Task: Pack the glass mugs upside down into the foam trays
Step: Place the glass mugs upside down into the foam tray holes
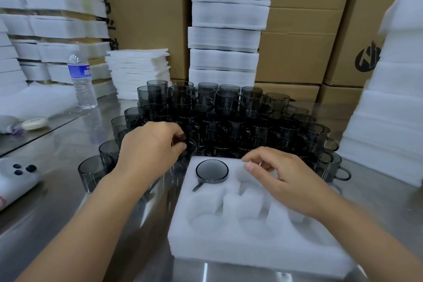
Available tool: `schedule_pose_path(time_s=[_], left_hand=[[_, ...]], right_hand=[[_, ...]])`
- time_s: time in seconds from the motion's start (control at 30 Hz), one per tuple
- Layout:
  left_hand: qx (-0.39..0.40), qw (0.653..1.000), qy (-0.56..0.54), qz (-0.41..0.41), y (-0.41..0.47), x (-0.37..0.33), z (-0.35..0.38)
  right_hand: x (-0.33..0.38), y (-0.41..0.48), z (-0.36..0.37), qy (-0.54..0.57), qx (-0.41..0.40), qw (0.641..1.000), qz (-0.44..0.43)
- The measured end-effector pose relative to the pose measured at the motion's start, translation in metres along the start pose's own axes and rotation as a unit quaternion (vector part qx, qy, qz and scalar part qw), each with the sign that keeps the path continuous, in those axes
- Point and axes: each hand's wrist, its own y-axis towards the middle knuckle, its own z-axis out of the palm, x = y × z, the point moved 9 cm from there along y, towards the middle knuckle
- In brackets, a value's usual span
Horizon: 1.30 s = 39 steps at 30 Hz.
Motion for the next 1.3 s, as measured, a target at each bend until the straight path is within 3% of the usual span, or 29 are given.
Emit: schedule_pose_path(time_s=[0.13,0.27,0.43,0.6,0.83,1.13,1.3], left_hand=[[-0.087,0.981,-0.173,0.031,-0.008,-0.017,-0.015],[-0.066,0.94,-0.32,0.101,-0.017,-0.045,-0.006],[-0.036,0.919,-0.35,0.18,-0.026,-0.07,0.01],[0.055,0.898,-0.394,0.188,-0.028,-0.078,0.027],[0.084,0.893,-0.348,0.271,-0.038,-0.095,0.022],[0.046,0.916,-0.365,0.163,-0.028,-0.073,0.028],[0.118,0.923,-0.347,0.117,-0.023,-0.065,0.053]], right_hand=[[0.001,0.0,-0.001,0.012,-0.006,1.0,-0.001],[-0.002,0.001,-0.009,0.103,-0.041,0.994,0.024],[-0.011,0.001,-0.016,0.18,-0.078,0.979,0.05],[-0.02,0.003,-0.016,0.239,-0.086,0.965,0.07],[-0.025,0.005,-0.017,0.258,-0.086,0.958,0.091],[-0.044,0.008,-0.022,0.326,-0.143,0.928,0.114],[-0.046,0.009,-0.023,0.354,-0.154,0.916,0.11]])
